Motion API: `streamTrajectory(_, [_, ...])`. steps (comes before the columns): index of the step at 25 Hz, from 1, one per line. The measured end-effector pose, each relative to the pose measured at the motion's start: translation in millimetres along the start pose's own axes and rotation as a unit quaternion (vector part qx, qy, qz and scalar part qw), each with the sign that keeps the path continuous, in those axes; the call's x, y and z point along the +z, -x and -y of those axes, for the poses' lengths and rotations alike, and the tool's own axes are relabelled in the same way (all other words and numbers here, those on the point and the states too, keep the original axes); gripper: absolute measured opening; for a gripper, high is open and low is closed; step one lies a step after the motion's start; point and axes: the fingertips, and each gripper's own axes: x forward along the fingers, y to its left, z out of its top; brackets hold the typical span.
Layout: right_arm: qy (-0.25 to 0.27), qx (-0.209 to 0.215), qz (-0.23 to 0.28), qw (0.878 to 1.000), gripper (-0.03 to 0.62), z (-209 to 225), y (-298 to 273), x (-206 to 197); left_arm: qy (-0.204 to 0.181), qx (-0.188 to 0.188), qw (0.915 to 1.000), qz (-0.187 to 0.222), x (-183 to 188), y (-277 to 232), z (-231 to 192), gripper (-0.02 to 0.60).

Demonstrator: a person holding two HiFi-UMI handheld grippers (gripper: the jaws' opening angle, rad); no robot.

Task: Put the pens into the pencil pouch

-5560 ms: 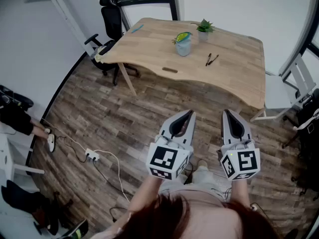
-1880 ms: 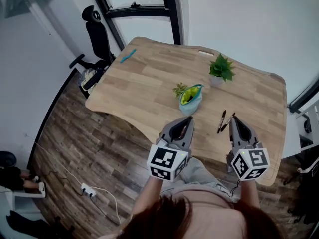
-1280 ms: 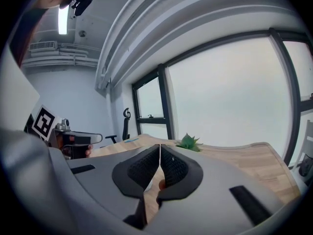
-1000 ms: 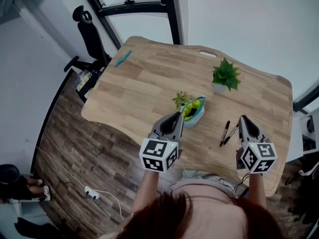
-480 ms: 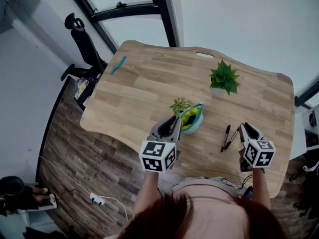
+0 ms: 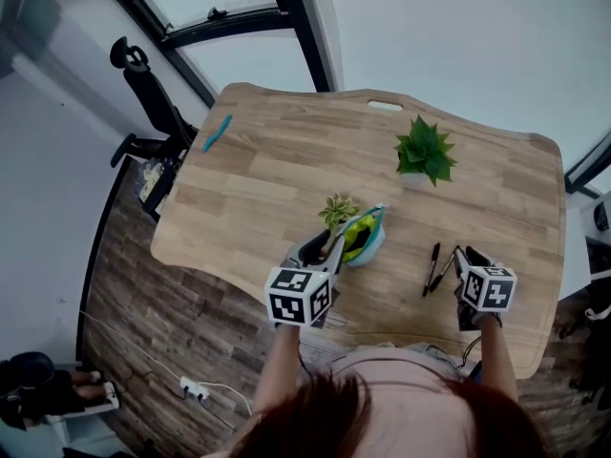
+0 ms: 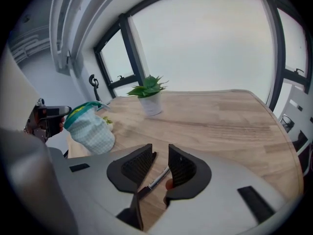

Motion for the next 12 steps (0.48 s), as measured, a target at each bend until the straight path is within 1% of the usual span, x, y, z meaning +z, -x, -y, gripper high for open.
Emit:
streamTrajectory(7, [-0.043,-0.016,-0.052,0.998,0.106,10.0,-27.3,-24.0,0.005,-0.015,0.9994,-0.032,-10.8,-12.9,0.6,0.107])
streamTrajectory(9, [-0.058,-0.017,-0.064,0.996,0.11,12.5,-33.9,-31.0,-0.001,-0.016,0.999,-0.042,-13.7,-15.9,1.8,0.107])
streamTrajectory(12, [-0.082,-0.018,-0.077,0.993,0.114,17.1,-41.7,-38.7,-0.019,-0.007,0.9985,-0.05,-15.8,-19.6,1.1,0.107])
